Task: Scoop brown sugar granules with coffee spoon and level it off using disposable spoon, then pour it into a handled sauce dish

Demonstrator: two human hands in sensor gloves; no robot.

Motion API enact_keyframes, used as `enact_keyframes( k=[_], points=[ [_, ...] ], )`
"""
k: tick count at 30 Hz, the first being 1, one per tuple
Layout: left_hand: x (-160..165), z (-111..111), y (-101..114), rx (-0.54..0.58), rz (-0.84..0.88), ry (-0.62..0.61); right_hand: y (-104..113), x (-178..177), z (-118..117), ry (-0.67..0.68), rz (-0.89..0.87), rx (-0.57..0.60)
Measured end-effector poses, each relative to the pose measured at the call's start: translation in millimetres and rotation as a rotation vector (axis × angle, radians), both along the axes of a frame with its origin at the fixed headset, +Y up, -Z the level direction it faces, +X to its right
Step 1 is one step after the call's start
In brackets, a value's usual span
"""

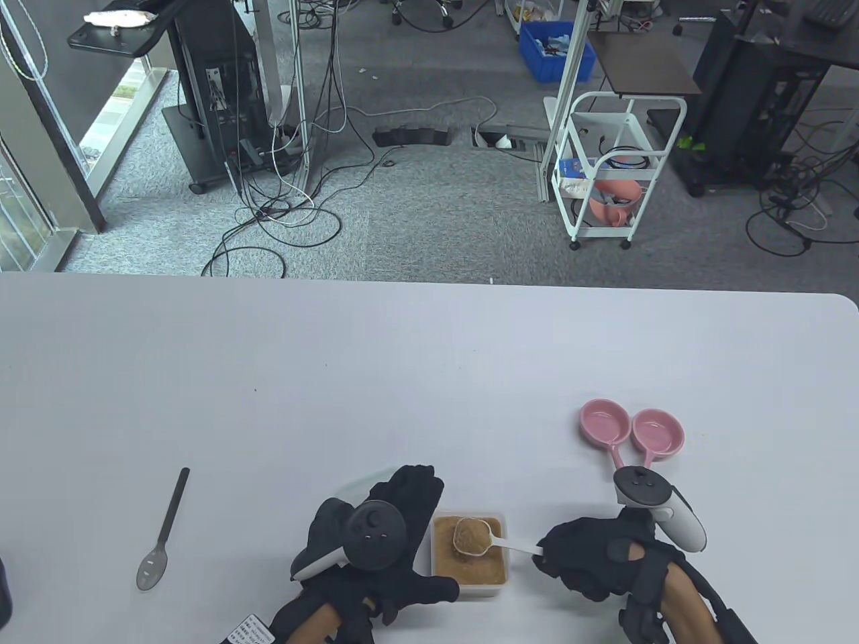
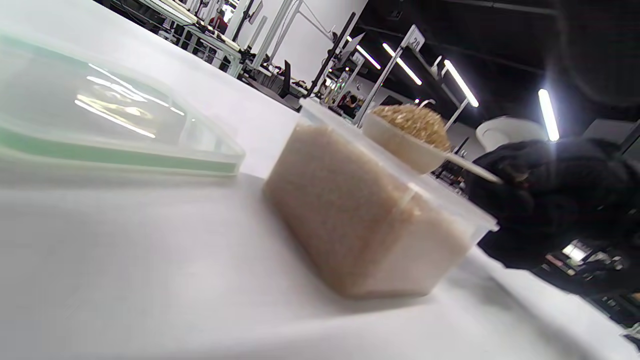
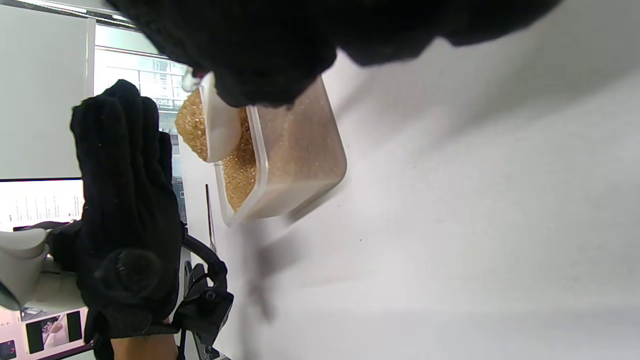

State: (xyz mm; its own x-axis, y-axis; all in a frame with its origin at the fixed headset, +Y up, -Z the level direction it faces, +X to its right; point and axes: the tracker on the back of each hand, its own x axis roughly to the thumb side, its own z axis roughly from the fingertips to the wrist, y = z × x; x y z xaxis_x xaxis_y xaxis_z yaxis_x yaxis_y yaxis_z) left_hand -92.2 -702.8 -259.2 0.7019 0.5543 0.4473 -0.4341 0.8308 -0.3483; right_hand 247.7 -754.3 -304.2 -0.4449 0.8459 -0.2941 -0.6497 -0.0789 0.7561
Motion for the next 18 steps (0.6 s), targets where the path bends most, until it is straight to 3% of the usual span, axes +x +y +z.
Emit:
enact_keyframes(
  k=[4, 18],
  points=[
    [-8.0, -1.6, 3.7, -0.017, 0.078, 0.014, 0.3, 0.7, -0.4, -0.008, -0.01, 0.005],
    [-15.8, -8.8, -3.4, -0.052, 0.048, 0.041, 0.1, 1.2, -0.8, -0.008, -0.001, 0.02]
  ],
)
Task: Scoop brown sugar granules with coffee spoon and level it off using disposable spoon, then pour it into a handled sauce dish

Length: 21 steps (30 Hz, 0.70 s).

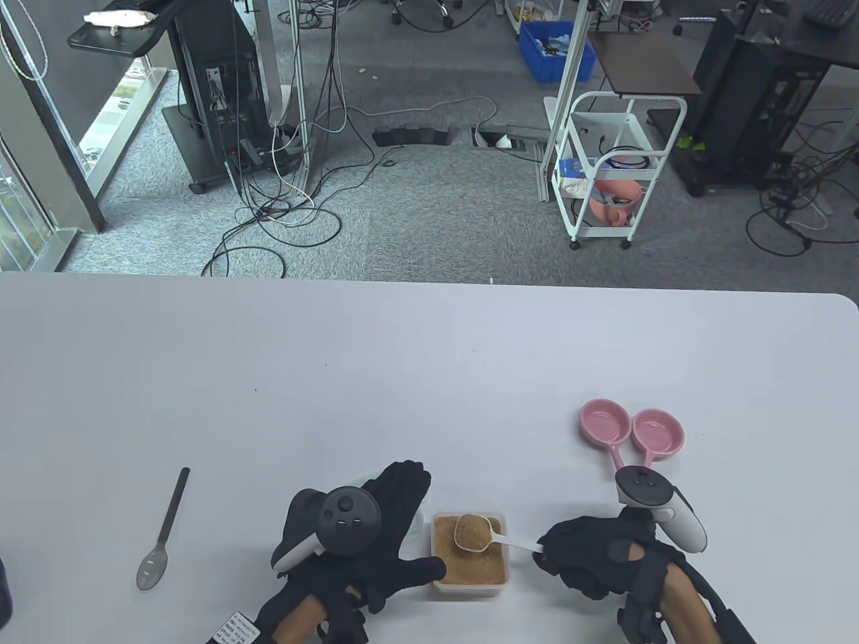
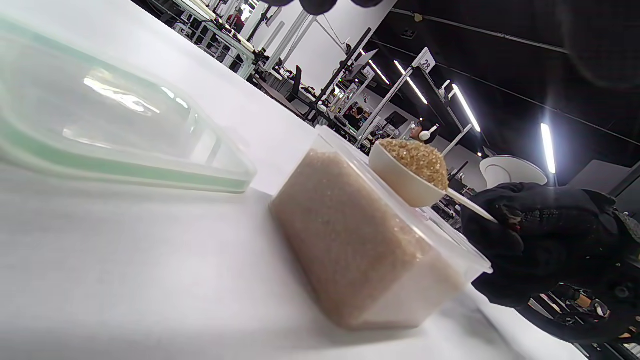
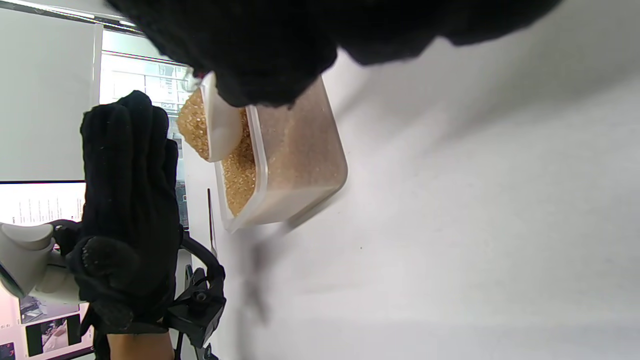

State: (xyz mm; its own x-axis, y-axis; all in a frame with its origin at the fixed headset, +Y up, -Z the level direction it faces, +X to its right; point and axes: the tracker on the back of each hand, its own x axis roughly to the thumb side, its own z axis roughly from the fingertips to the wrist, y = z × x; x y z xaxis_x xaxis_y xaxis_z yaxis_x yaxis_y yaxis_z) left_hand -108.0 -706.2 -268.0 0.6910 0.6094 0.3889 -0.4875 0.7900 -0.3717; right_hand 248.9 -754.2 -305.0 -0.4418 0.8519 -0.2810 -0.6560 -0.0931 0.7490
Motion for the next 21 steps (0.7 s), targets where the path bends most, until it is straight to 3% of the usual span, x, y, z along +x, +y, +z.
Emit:
enact_keyframes(
  k=[21],
  points=[
    [2.4, 0.4, -2.2, -0.013, -0.022, -0.004, 4.0, 0.5, -0.2, 0.003, -0.04, 0.011]
  ],
)
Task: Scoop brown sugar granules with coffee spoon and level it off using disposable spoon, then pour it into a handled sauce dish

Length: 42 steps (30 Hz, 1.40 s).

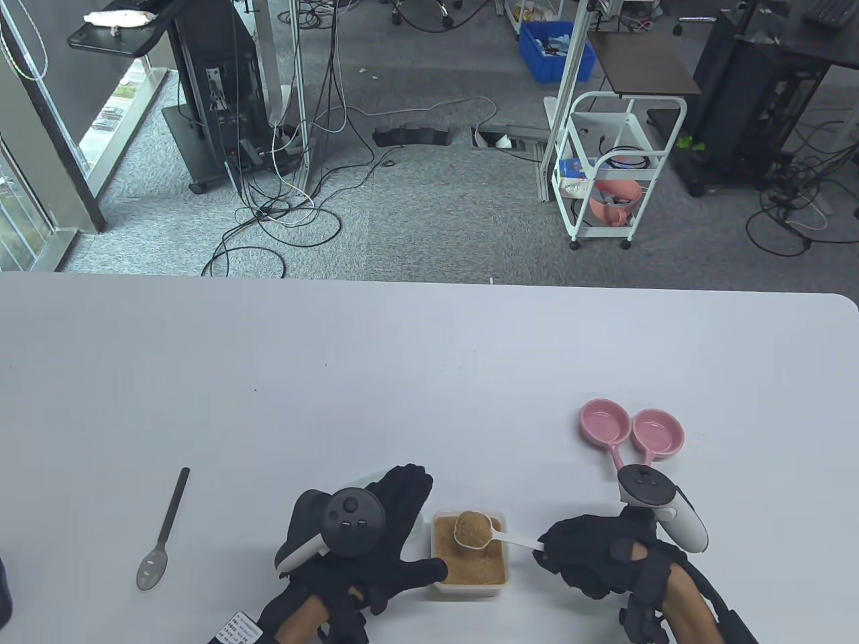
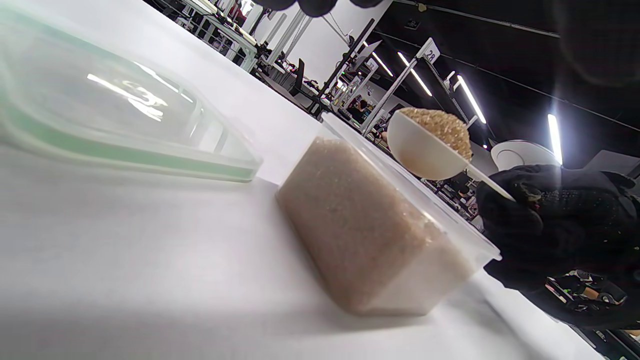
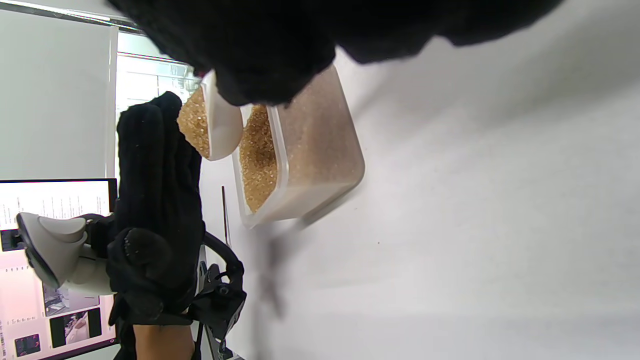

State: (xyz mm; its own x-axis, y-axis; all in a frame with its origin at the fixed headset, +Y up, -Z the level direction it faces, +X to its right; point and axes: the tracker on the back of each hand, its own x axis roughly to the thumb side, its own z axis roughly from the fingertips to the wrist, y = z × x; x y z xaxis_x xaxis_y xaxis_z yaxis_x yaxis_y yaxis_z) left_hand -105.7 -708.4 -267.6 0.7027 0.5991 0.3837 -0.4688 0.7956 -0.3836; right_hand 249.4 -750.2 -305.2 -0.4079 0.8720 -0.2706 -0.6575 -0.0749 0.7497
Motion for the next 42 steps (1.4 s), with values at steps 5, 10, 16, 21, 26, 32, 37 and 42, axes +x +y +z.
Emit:
enact_keyframes(
  k=[5, 10, 16, 21, 26, 32, 37, 42],
  points=[
    [0.4, 0.1, -0.4, -0.003, -0.001, -0.001, 3.8, 1.2, 0.2, -0.004, -0.017, 0.011],
    [0.8, 0.1, -0.7, -0.004, -0.004, -0.003, 2.5, 0.3, 0.4, 0.005, -0.006, 0.009],
    [1.7, 0.5, -1.1, -0.008, -0.012, -0.007, 3.1, -0.7, 0.4, 0.004, -0.014, 0.011],
    [2.4, 0.5, -1.4, -0.008, -0.023, -0.005, 3.7, -0.2, 0.5, 0.004, -0.014, 0.011],
    [-5.6, -0.5, 12.6, 0.08, -0.078, 0.083, 3.5, -1.1, 0.8, 0.008, -0.008, 0.009],
    [-50.1, -3.9, 52.3, 0.286, -0.194, 0.376, 3.8, -0.9, 0.5, 0.011, -0.011, 0.013],
    [-120.9, -6.2, 81.3, 0.371, -0.224, 0.736, 4.1, -1.2, 0.2, 0.015, -0.012, 0.016],
    [-189.6, -4.3, 85.6, 0.304, -0.303, 1.031, 4.3, -1.7, 0.4, 0.018, -0.015, 0.019]
  ],
)
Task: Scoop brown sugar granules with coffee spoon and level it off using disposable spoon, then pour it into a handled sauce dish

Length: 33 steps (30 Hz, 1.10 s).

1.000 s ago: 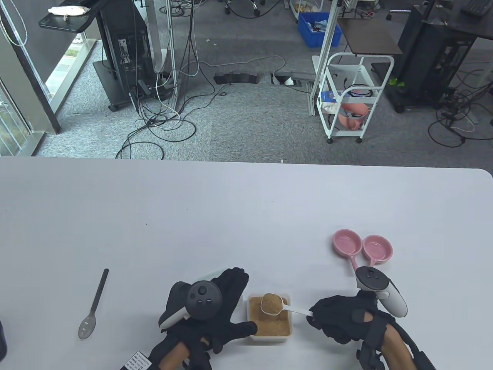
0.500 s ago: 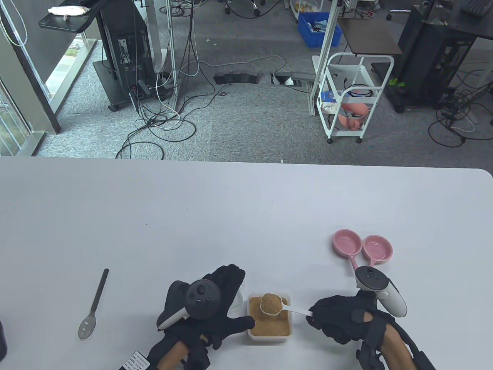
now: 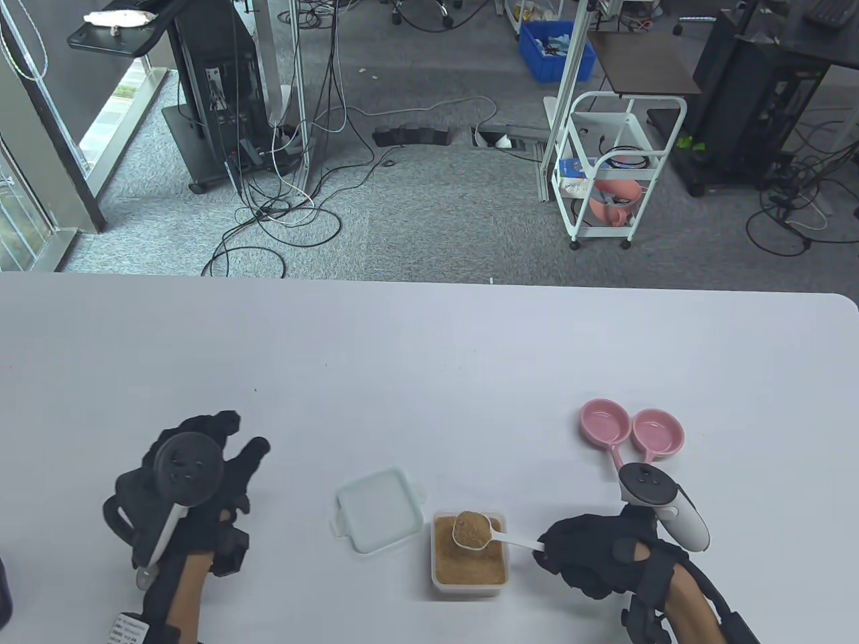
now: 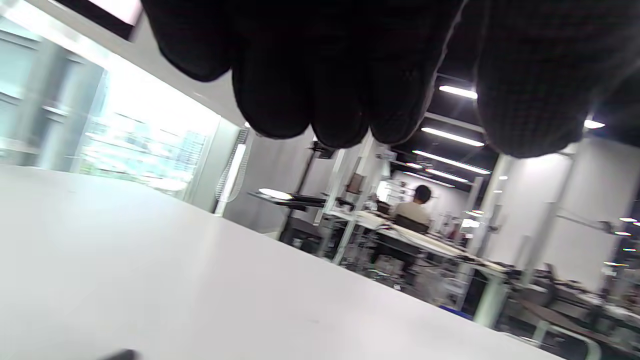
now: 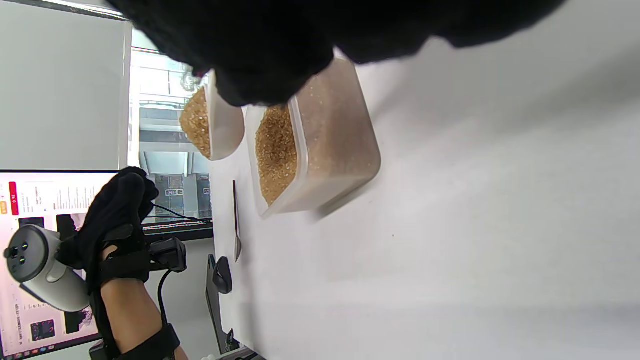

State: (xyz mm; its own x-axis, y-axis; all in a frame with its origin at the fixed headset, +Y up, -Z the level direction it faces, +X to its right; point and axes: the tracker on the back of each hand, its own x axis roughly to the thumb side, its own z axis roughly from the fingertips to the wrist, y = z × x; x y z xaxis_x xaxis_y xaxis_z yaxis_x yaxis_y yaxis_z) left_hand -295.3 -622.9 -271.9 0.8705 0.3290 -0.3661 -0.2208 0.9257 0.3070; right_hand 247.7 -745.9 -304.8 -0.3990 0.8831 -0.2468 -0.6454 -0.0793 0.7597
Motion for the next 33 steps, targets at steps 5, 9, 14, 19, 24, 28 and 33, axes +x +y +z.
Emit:
enact_keyframes(
  k=[5, 9, 14, 19, 24, 28, 33],
  points=[
    [-42.7, 4.7, -17.4, -0.182, 0.072, 0.162, 0.0, -0.3, 0.3, 0.005, 0.001, 0.003],
    [-60.7, 4.6, -42.5, -0.326, 0.078, 0.245, 0.0, -0.5, 0.2, 0.006, -0.005, 0.003],
    [-68.7, 2.0, -67.5, -0.477, 0.071, 0.303, 0.3, -0.3, 0.4, 0.006, -0.003, 0.005],
    [-74.4, 4.1, -79.8, -0.575, 0.082, 0.329, 1.0, 0.4, 0.1, 0.003, -0.01, 0.006],
    [-71.6, 2.9, -84.8, -0.666, 0.062, 0.334, 1.5, 0.8, 0.1, 0.006, -0.005, 0.006],
    [-70.8, 1.3, -91.4, -0.716, 0.046, 0.336, 1.8, 0.7, 0.2, 0.008, -0.004, 0.007],
    [-67.5, -0.8, -93.5, -0.715, 0.006, 0.338, 1.9, 0.9, 0.2, 0.006, -0.002, 0.008]
  ],
)
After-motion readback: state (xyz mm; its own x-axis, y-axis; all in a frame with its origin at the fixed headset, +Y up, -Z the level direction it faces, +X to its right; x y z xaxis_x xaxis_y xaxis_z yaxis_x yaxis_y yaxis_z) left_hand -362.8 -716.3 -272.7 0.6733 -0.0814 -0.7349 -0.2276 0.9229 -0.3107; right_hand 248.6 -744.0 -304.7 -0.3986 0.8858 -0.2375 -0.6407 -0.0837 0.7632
